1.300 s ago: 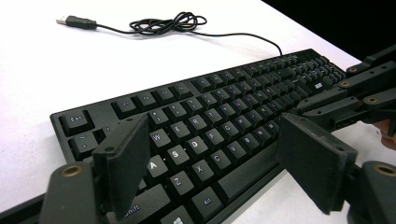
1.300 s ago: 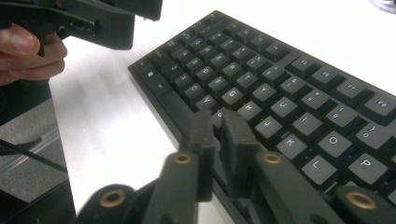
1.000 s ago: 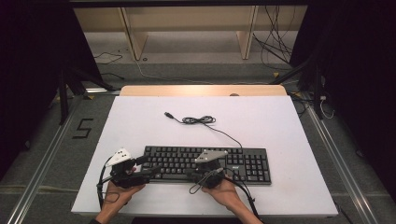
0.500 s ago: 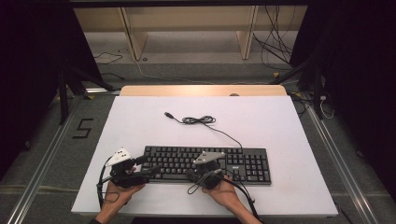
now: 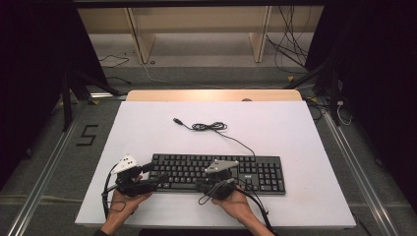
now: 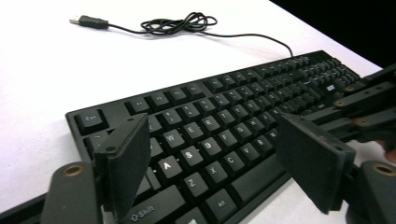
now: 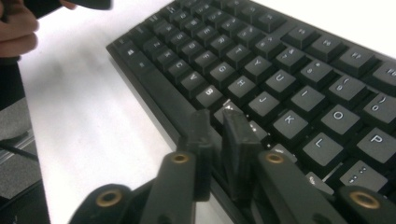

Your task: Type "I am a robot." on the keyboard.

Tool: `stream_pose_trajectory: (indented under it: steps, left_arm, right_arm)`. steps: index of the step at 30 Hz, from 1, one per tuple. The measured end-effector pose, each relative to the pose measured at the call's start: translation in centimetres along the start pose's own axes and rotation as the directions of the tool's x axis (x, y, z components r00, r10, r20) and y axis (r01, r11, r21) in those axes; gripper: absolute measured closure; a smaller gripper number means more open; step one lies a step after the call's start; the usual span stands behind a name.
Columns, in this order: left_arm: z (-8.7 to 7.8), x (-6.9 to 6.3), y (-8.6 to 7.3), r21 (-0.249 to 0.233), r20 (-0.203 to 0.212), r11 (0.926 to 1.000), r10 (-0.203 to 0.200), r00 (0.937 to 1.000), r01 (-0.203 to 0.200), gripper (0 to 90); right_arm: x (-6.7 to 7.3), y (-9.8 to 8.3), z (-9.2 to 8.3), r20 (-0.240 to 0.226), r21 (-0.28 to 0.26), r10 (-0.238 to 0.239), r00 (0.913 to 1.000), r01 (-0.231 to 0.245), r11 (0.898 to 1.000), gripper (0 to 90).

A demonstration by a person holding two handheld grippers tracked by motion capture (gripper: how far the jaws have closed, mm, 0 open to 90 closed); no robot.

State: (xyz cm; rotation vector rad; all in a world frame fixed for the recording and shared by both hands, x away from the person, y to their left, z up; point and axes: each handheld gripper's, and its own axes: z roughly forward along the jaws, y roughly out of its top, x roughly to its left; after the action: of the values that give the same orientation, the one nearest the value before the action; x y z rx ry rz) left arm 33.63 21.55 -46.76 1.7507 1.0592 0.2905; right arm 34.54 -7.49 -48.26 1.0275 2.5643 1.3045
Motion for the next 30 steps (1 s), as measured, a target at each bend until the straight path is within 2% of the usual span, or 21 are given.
stream_pose_trajectory:
  steps: [1,3,5,6,7,8,9,11,12,13,14,15,16,19,21,30]
  left_arm:
    - [0.1,0.1,0.0,0.0,-0.005,1.0,-0.004,1.0,0.004,28.3]
    - [0.1,0.2,0.0,0.001,-0.012,1.0,-0.006,0.9999,0.006,29.6]
    - [0.2,0.4,0.0,0.003,-0.02,0.9999,-0.015,0.9997,0.015,36.7]
    - [0.2,0.6,0.0,0.004,-0.021,0.9998,-0.02,0.9996,0.02,36.7]
    - [0.4,0.7,0.0,0.012,-0.027,0.9996,-0.026,0.9993,0.026,42.3]
    - [0.4,0.7,0.0,0.012,-0.027,0.9996,-0.026,0.9993,0.026,44.4]
    - [0.7,1.0,-0.1,0.027,-0.035,0.9991,-0.031,0.9989,0.032,48.1]
    - [0.8,1.0,-0.1,0.031,-0.035,0.999,-0.032,0.9989,0.033,54.8]
    - [0.9,1.1,-0.1,0.037,-0.037,0.9989,-0.027,0.999,0.028,54.8]
    - [1.0,1.2,-0.1,0.045,-0.04,0.9987,-0.023,0.9989,0.025,61.2]
    - [1.2,1.2,-0.1,0.053,-0.042,0.9983,-0.024,0.9988,0.026,61.2]
    - [1.3,1.2,-0.2,0.063,-0.044,0.9977,-0.02,0.9988,0.023,65.8]
    - [1.4,1.2,-0.2,0.075,-0.049,0.997,-0.014,0.9987,0.017,65.8]
    - [1.7,1.3,-0.3,0.095,-0.058,0.9954,-0.005,0.9983,0.011,75.4]
    - [1.8,1.3,-0.3,0.101,-0.062,0.9948,-0.003,0.9981,0.01,78.4]
    - [2.2,1.4,-0.5,0.141,-0.088,0.99,0.007,0.9961,0.005,86.7]
  right_arm:
    - [0.1,0.0,-0.2,-0.004,-0.004,0.002,1.0,-0.002,1.0,76.5]
    - [0.1,0.0,-0.2,-0.007,-0.008,0.0,1.0,0.0,1.0,75.0]
    - [0.0,0.1,-0.6,-0.018,-0.024,0.005,0.9998,-0.005,1.0,65.8]
    - [0.0,0.1,-0.6,-0.018,-0.024,0.005,0.9998,-0.005,1.0,65.8]
    - [-0.1,0.2,-1.0,-0.028,-0.042,0.01,0.9996,-0.011,0.999,57.8]
    - [-0.1,0.2,-1.0,-0.028,-0.042,0.01,0.9996,-0.011,0.999,57.8]
    - [-0.1,0.2,-1.2,-0.024,-0.048,0.015,0.9996,-0.016,0.999,52.0]
    - [-0.2,0.3,-1.5,-0.027,-0.058,0.016,0.9995,-0.017,0.998,49.2]
    - [-0.2,0.3,-1.5,-0.027,-0.058,0.016,0.9995,-0.017,0.998,49.2]
    - [-0.3,0.3,-1.9,-0.024,-0.072,0.019,0.9995,-0.02,0.997,45.9]
    - [-0.3,0.3,-1.9,-0.024,-0.072,0.019,0.9995,-0.02,0.997,45.9]
    - [-0.5,0.4,-2.3,-0.021,-0.081,0.025,0.9995,-0.026,0.996,44.1]
    - [-0.5,0.4,-2.3,-0.021,-0.081,0.025,0.9995,-0.026,0.996,44.1]
    - [-0.7,0.5,-2.8,-0.01,-0.105,0.026,0.9996,-0.027,0.994,41.1]
    - [-0.8,0.5,-3.0,-0.009,-0.113,0.03,0.9995,-0.031,0.993,39.6]
    - [-0.8,0.4,-3.5,-0.006,-0.134,0.025,0.9997,-0.026,0.991,36.8]
